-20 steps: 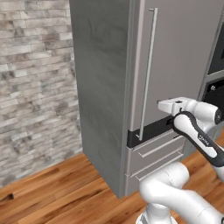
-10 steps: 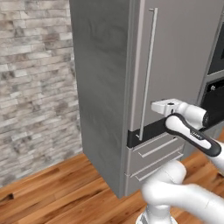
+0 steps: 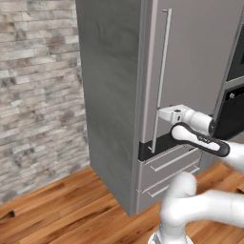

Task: Place one of the steaks on the plate and the other in the bowl. Then place the bowl in the fridge.

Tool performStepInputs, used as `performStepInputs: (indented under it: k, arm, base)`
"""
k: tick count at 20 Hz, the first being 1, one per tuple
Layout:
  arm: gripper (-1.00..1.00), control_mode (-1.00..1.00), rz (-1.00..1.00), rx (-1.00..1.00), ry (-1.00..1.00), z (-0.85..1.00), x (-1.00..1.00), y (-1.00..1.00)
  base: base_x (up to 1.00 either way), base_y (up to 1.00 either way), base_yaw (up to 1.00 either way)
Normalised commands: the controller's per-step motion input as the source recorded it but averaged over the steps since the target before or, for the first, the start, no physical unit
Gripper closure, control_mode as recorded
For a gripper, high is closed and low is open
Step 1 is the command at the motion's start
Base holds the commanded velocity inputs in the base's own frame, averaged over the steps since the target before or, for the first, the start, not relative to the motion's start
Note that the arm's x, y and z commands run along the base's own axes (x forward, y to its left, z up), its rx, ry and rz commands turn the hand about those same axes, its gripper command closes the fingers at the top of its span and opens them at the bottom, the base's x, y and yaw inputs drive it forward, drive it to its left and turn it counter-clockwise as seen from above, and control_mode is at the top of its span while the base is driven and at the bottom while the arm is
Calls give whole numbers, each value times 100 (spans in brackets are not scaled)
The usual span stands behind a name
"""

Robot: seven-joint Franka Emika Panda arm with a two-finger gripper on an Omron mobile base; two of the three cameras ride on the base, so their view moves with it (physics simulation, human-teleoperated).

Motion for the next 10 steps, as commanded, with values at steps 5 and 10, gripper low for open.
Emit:
performStepInputs:
  k: [5,10]
  arm:
    - [-100,-100,1,0,0,-15,58,-3]
    - [-100,-100,0,0,-1,-10,57,-15]
  base:
    - [0,0,0]
    - [0,0,0]
